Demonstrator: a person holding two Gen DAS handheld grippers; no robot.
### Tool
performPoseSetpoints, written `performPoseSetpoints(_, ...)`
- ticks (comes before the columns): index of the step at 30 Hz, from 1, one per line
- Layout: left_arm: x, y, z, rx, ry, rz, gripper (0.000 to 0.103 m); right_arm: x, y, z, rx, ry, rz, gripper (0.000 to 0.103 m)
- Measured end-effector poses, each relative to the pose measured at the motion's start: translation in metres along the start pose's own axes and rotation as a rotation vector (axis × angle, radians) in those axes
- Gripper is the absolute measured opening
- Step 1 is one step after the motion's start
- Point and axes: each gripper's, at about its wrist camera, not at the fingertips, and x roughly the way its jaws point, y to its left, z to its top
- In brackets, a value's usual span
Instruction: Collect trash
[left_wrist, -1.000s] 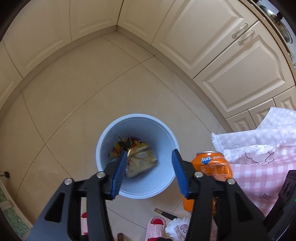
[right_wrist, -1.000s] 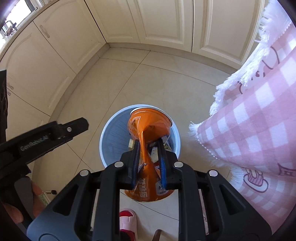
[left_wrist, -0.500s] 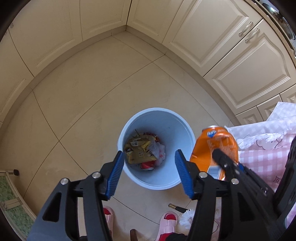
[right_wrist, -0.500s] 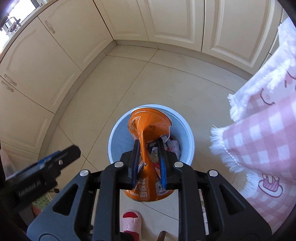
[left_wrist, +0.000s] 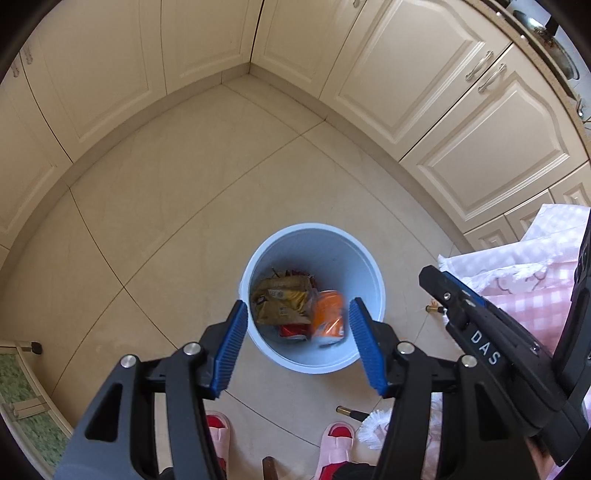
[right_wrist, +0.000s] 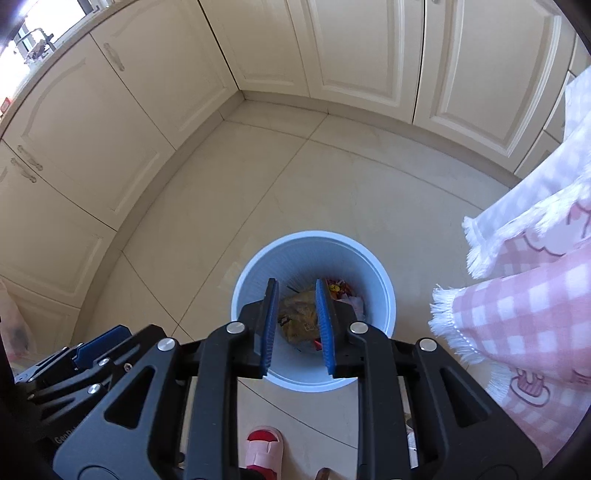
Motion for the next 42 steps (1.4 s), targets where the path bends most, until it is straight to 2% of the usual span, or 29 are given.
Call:
performPoseSetpoints(3,-0.023,-0.004,-0.003,0.018,-0.039,0.013,0.061,-0.022,0.008,-0.003,-0.023,-0.023,-0.013,0.023)
performPoseSetpoints(7,-0.055,-0.013,-0.011,0.057,-0.083,0.021,0.065,-0.066,0.021,-0.010,-0.055,-0.072,-0.055,0.030)
performPoseSetpoints(9,-0.078,-0.015,-0.017,0.074,-0.116,0.030,0.066,-0.089,0.027,-0.012,-0.077,-0.097,-0.068,0.040)
performPoseSetpoints(10,-0.089,-0.016,-0.021,0.078,-0.128,0.038,0.067,-0.101,0.031,-0.015,-0.088,-0.113,-0.068,0.050)
performPoseSetpoints(15,-0.154,-0.018,-0.039,0.110,-0.221,0.057,0.072,-0.185,0.049,-0.030,-0.144,-0.215,-0.075,0.052)
performPoseSetpoints(20,-0.231,-0.025,-0.065,0.138,-0.330,0.063,0.074,-0.281,0.054,-0.054,-0.172,-0.354,-0.079,0.066)
performPoseSetpoints(22,-0.265,-0.033,-0.080,0.154,-0.372,0.059,0.074,-0.318,0.054,-0.066,-0.186,-0.408,-0.087,0.067)
performPoseSetpoints(28,-0.351,-0.055,-0.123,0.214,-0.504,0.023,0.079,-0.413,0.040,-0.106,-0.174,-0.541,-0.100,0.075)
performPoseSetpoints(33,-0.421,-0.083,-0.164,0.276,-0.617,-0.054,0.083,-0.481,0.016,-0.140,-0.147,-0.630,-0.133,0.077)
performPoseSetpoints(38,-0.470,-0.112,-0.204,0.337,-0.709,-0.109,0.087,-0.538,-0.001,-0.181,-0.114,-0.721,-0.167,0.080)
performPoseSetpoints(42,-0.500,-0.127,-0.240,0.377,-0.765,-0.115,0.089,-0.575,-0.006,-0.210,-0.099,-0.784,-0.191,0.082)
